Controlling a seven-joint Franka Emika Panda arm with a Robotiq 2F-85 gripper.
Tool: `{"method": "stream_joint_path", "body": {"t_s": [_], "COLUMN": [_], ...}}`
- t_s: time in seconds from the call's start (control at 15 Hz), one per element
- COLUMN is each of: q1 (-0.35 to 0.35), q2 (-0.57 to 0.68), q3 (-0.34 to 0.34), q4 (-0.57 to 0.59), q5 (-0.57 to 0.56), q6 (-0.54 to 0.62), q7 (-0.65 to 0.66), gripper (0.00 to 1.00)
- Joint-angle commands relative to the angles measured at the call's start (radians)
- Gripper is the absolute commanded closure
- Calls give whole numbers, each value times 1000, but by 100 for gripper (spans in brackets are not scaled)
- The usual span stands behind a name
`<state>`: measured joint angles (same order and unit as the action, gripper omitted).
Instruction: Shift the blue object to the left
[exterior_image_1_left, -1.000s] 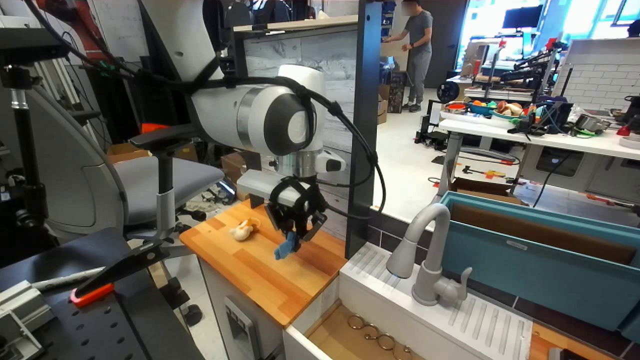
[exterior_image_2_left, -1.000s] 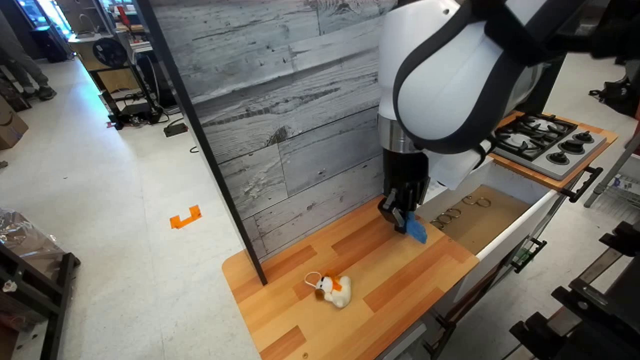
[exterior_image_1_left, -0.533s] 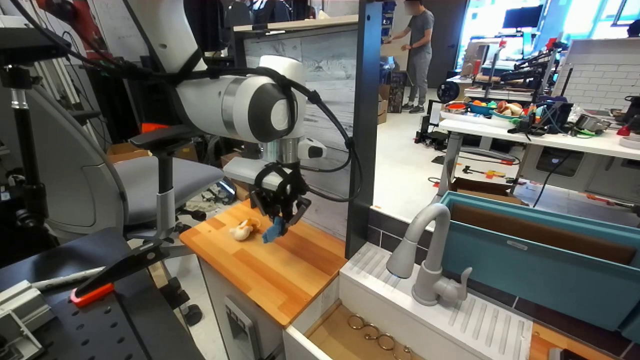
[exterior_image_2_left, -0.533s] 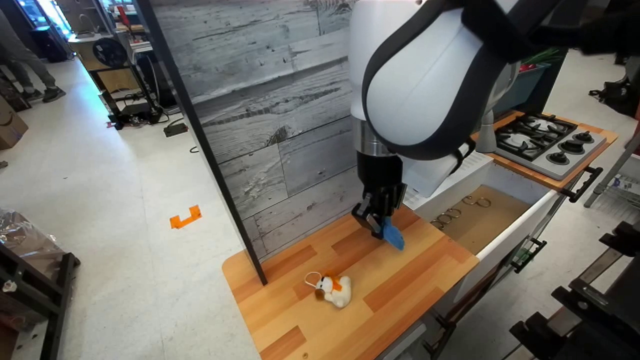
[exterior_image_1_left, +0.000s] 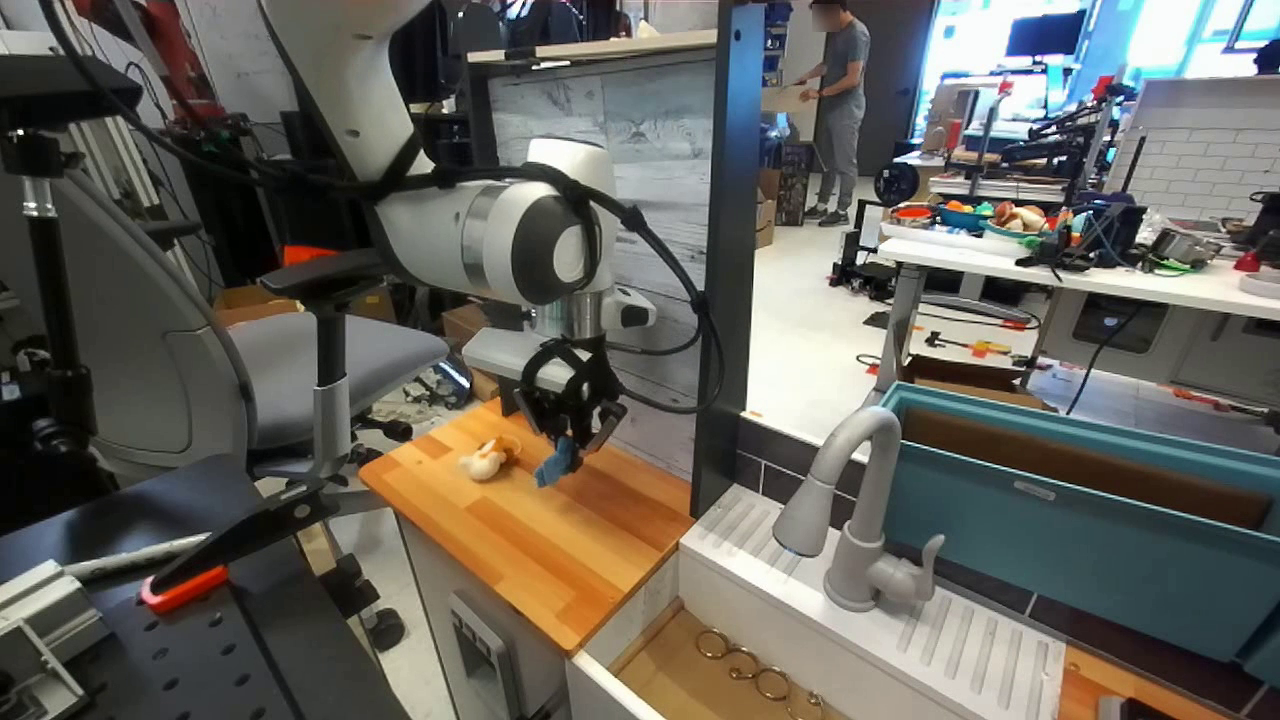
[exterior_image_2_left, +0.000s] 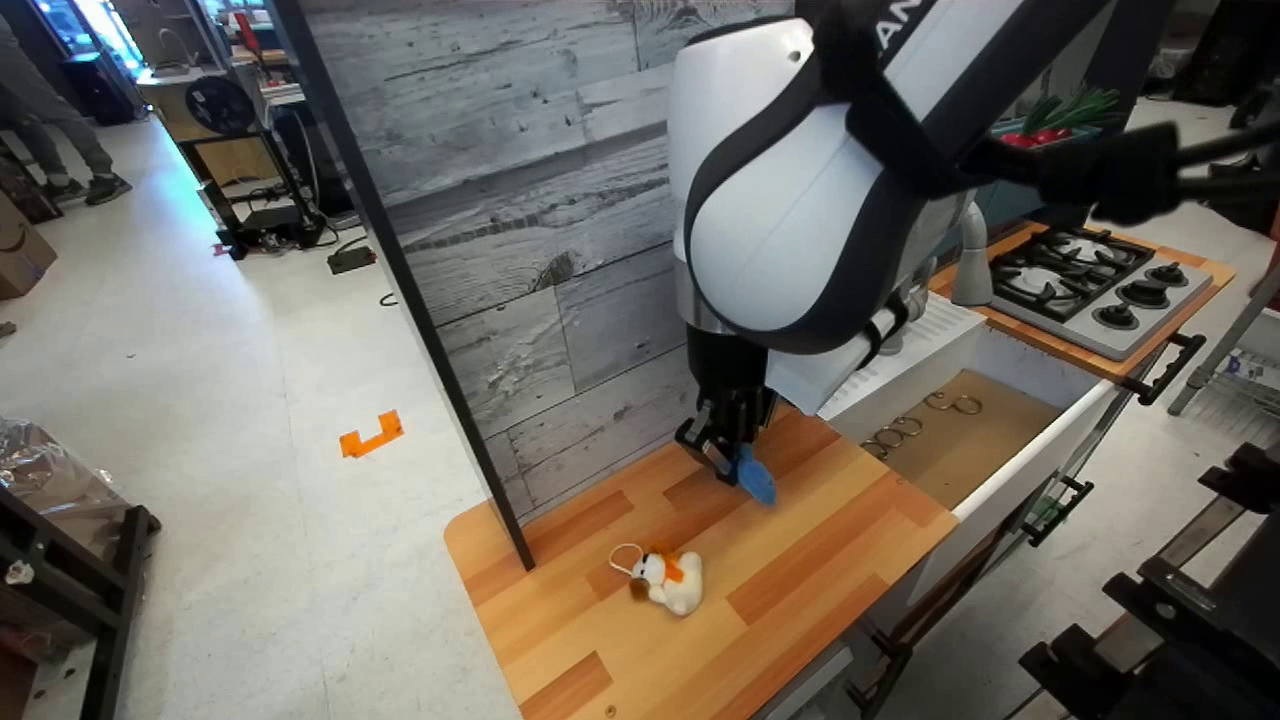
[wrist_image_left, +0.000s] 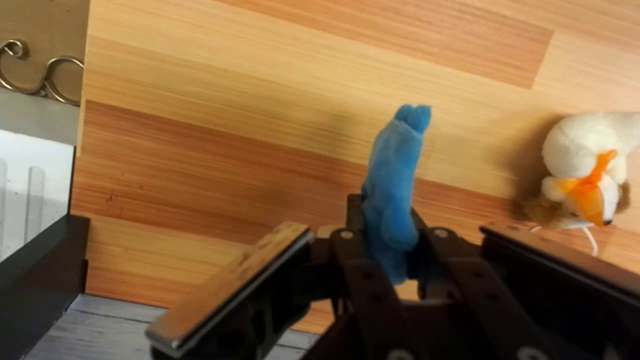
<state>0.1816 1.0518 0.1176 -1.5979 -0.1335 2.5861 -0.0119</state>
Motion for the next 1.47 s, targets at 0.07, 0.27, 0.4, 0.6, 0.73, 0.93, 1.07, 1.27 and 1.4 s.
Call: {"method": "stream_joint_path", "body": {"t_s": [0.07,0.27,0.4,0.6,0.73,0.93,1.07,1.27,1.4], "q1": [13,23,27,38,46,63,71,75,72], "q2": [74,106,121,122,105,65,39,-32,-104], "q3": [1,-5,-6,-10,-9,-23,-42,-72,-85], "q4": [102,132,147,142,114,57,15,-94,-195], "q5": [20,14,14,7,1,-2,-3,-4,-8], "q6": [-63,-53,-52,-40,-21,-19,-22,-20,-7], "q7": [-23,-19,-17,-15,-17,4,26,59,70], "gripper": [96,96,56,34,20,1,0,0,0]}}
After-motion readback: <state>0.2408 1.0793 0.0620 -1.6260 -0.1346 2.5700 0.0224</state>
